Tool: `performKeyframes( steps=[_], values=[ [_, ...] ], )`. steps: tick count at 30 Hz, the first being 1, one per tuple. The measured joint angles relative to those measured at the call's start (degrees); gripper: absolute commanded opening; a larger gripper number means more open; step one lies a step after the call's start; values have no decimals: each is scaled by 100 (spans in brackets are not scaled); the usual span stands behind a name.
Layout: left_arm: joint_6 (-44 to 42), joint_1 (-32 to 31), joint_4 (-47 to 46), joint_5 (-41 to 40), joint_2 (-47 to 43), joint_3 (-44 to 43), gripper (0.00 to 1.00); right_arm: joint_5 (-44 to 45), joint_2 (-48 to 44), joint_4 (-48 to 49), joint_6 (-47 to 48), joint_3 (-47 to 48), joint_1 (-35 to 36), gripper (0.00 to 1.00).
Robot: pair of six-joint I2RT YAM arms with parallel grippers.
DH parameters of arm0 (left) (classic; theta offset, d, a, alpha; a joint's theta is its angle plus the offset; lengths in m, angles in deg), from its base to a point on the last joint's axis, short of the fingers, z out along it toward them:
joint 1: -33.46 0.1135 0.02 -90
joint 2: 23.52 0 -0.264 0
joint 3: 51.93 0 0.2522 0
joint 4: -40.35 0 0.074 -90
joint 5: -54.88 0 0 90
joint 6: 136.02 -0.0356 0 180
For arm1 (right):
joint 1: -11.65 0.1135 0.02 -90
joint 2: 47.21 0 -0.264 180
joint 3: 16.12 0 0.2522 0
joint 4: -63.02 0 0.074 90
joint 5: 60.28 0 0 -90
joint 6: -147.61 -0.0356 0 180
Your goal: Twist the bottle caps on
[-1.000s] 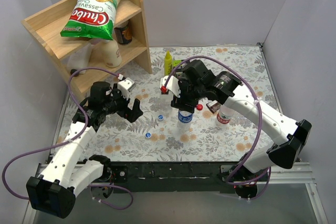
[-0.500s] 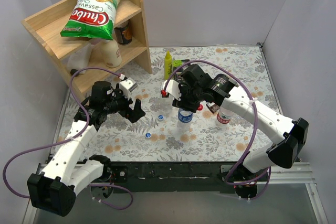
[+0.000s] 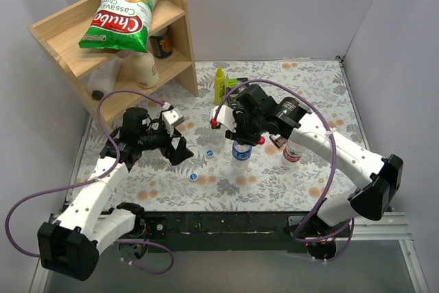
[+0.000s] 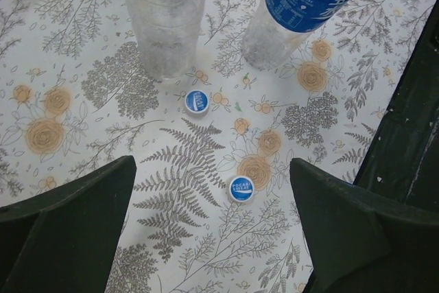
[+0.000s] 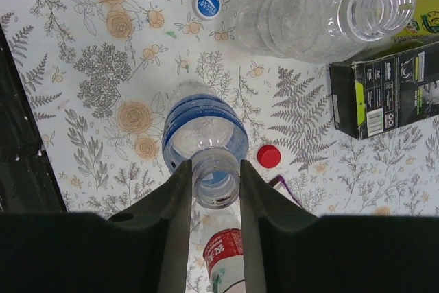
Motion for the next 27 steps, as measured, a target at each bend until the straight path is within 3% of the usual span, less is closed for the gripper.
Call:
performKeyframes(
  steps=[6,10,15,27],
  values=[
    [-42,-85,-282,472,118,79,96,-282,-11,-341,63,122,-4,1],
    [-42,-136,-398,758,48,181,98,-841,463,-1220,35,1381,-2,1],
    [2,-293,-472,1161,24,208,98,-1497,850,-1521,28,2828,-2,1],
    [330,-695,-1001,1475,315,205,98,-1902,850,-1172,-299,2946,-2,1]
  ],
)
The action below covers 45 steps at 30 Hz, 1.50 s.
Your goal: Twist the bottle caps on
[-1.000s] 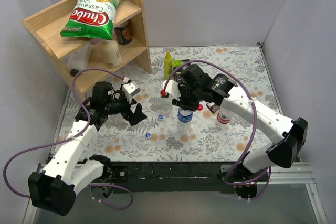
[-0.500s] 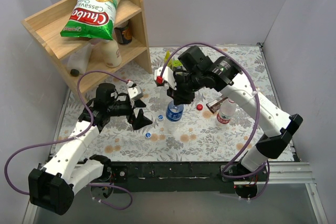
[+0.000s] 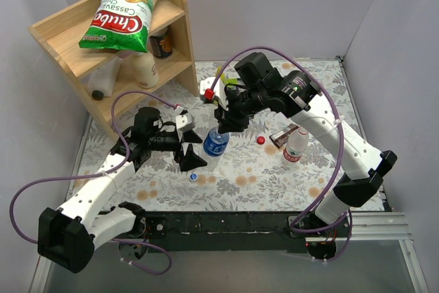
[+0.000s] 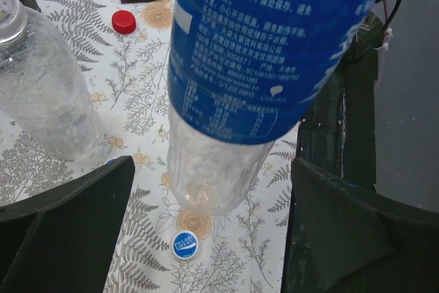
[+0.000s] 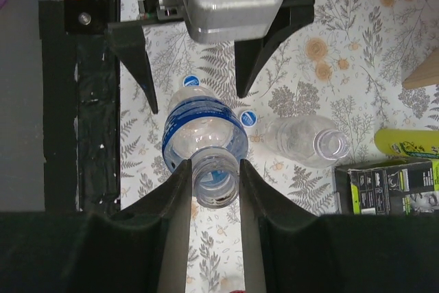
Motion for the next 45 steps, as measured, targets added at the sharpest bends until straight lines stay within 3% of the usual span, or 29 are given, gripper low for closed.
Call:
performKeyframes(
  steps=[9,12,20,21,22,25,26,28,31,32,33,38,41,45],
  values=[
    [7,-66,-216,166,472,0,95,-116,164,555,-289,142,0,1],
    [-17,-66,-258,195,483,0,87,-142,164,669,-323,142,0,1],
    [-109,-66,-330,221,481,0,52,-221,162,745,-422,105,0,1],
    [-131,-66,-339,216,479,0,52,-221,162,772,-431,101,0,3],
    [-131,-66,-352,203,474,0,52,-221,162,800,-448,94,0,25],
    [-103,-63,-396,107,378,31,38,-170,162,828,-516,103,-2,61],
    [-50,-63,-428,17,295,63,33,-103,173,796,-546,149,0,71],
    [105,-63,-422,-146,129,85,32,125,247,769,-608,345,0,84],
    [271,44,-304,-444,-229,46,24,435,262,815,-584,538,-35,86],
    [280,155,-168,-549,-330,-35,16,470,223,833,-562,533,-70,86],
    [271,297,-37,-660,-402,-155,2,485,164,887,-542,468,-105,85],
    [568,1102,448,-1414,-682,-785,0,317,-643,1235,-118,-907,-262,83],
    [1003,1631,651,-1650,-1060,-951,0,28,-361,1143,20,-756,-247,90],
    [1650,2118,852,-1694,-1537,-1314,0,-184,560,1213,236,-223,-116,81]
  ],
)
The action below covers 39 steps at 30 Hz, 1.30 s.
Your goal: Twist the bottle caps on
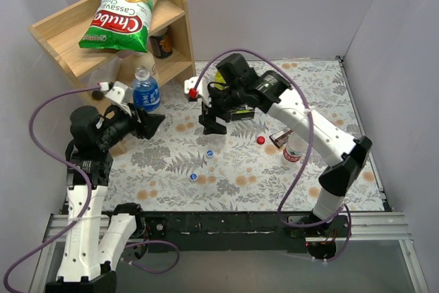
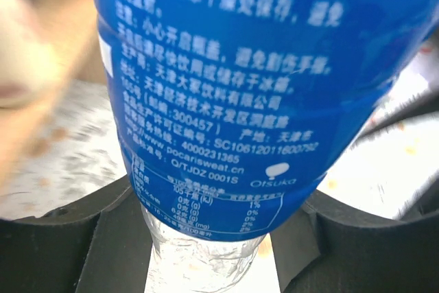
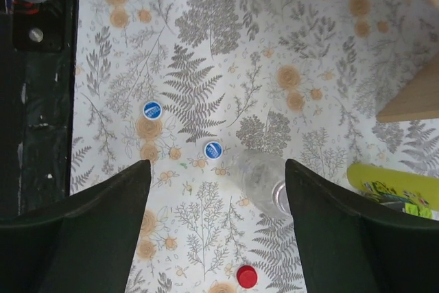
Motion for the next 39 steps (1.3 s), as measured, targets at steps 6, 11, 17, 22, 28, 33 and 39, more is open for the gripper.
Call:
performKeyframes(
  steps=[6,11,17,22,28,33,39],
  values=[
    [415,658,-72,28,-330,-612,0,293,723,44,546,-367,715,73],
    [667,951,15,142,-855,-568,0,354,1272,125,966,-769,1305,73],
    [748,1084,203,63,-1368,-466,0,470,1731,778,1530,-1547,1353,76],
    [774,1110,227,37,-1375,-415,0,625,1956,1141,1829,-1954,1545,73],
    [863,1117,227,46,-1375,-251,1,811,2166,1504,1912,-2011,1801,69],
    [986,1161,203,87,-1370,-105,1,964,2197,1659,1928,-2015,1801,65],
    [1051,1202,168,103,-1366,-87,2,1106,2199,1755,1971,-2168,1768,60]
  ],
)
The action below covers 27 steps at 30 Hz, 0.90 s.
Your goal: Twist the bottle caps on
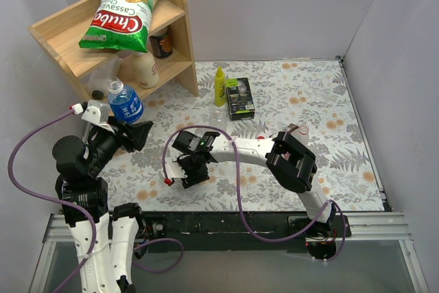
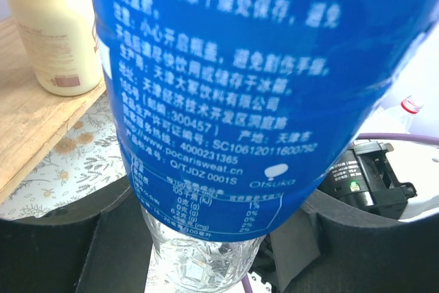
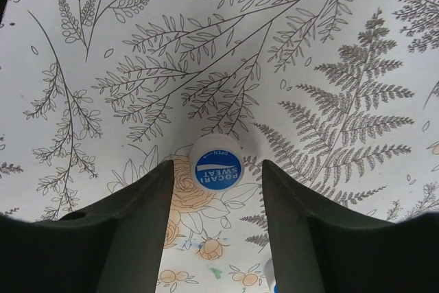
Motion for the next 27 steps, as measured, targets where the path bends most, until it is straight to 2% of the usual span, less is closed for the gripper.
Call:
performKeyframes(
  steps=[7,12,20,27],
  values=[
    [24,42,-31,57,7,98,2,24,20,-39,46,-35,0,57],
    [44,70,-94,107,15,142,3,22,22,-37,39,-35,0,51],
    [39,74,-186,254,20,382,6,-52,50,-35,50,-35,24,26],
    [-136,-24,-981,619,256,953,0,-210,-319,-426,-90,-153,11,20]
  ],
)
